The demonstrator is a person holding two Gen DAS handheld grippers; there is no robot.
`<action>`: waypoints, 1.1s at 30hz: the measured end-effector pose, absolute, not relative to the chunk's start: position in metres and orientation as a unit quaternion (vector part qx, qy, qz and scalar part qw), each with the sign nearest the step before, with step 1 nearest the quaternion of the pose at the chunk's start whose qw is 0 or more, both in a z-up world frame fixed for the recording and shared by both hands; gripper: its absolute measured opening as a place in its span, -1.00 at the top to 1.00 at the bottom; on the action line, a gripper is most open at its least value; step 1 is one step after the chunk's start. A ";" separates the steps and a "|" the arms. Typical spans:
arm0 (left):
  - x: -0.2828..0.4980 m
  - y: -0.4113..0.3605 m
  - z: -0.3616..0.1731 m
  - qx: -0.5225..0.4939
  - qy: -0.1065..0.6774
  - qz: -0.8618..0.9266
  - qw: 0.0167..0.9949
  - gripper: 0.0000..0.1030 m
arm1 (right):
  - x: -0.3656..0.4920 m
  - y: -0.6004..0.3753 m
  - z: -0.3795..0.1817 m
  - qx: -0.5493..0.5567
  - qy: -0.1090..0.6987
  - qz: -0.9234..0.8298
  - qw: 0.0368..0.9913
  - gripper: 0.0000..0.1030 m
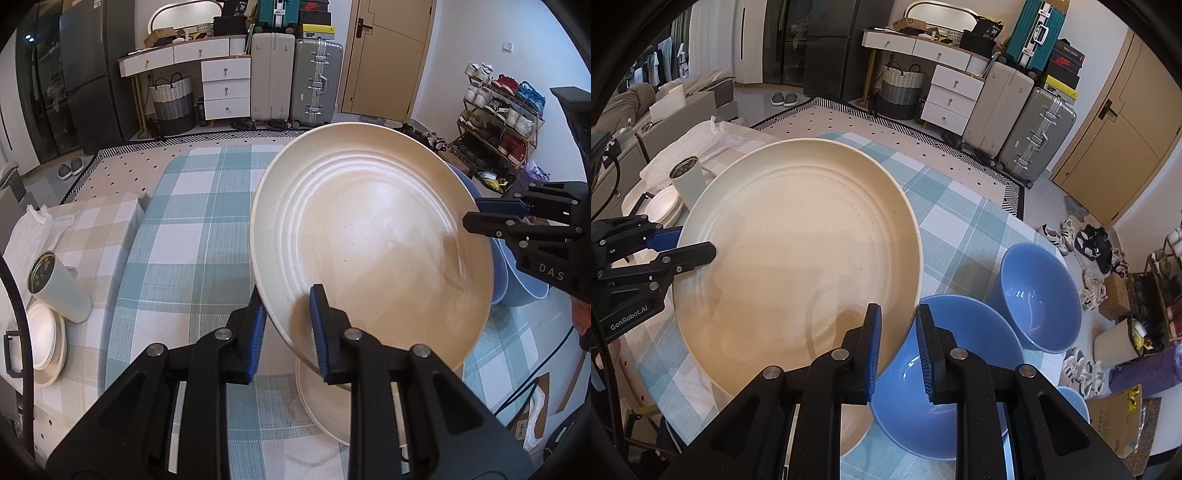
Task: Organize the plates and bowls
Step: 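Lift the cream plate off the table with both grippers, tilting it up, then carry the held cream plate with both grippers toward the blue bowls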
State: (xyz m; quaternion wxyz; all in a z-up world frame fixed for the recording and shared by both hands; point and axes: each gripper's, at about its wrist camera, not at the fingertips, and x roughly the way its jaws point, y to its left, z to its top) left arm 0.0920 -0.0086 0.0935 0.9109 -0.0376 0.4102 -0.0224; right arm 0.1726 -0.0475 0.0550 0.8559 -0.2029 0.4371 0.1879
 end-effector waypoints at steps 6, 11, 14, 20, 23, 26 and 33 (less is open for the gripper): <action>0.077 -0.010 0.087 -0.034 0.414 -0.023 0.909 0.62 | 0.161 -0.047 0.049 -0.204 0.440 0.192 0.853 0.62; 0.072 -0.010 0.080 -0.030 0.417 -0.023 0.908 0.62 | 0.152 -0.047 0.042 -0.202 0.443 0.195 0.852 0.62; 0.067 -0.012 0.077 -0.030 0.419 -0.024 0.907 0.62 | 0.147 -0.048 0.037 -0.201 0.446 0.195 0.850 0.62; 0.060 -0.016 0.069 -0.026 0.421 -0.027 0.906 0.62 | 0.136 -0.054 0.028 -0.193 0.449 0.198 0.850 0.62; 0.060 -0.017 0.065 -0.024 0.422 -0.029 0.906 0.62 | 0.131 -0.056 0.024 -0.189 0.451 0.199 0.849 0.62; 0.057 -0.017 0.060 -0.026 0.423 -0.032 0.905 0.62 | 0.127 -0.059 0.021 -0.184 0.452 0.200 0.850 0.62; 0.053 -0.019 0.046 -0.027 0.430 -0.036 0.902 0.62 | 0.118 -0.061 0.015 -0.183 0.456 0.200 0.848 0.62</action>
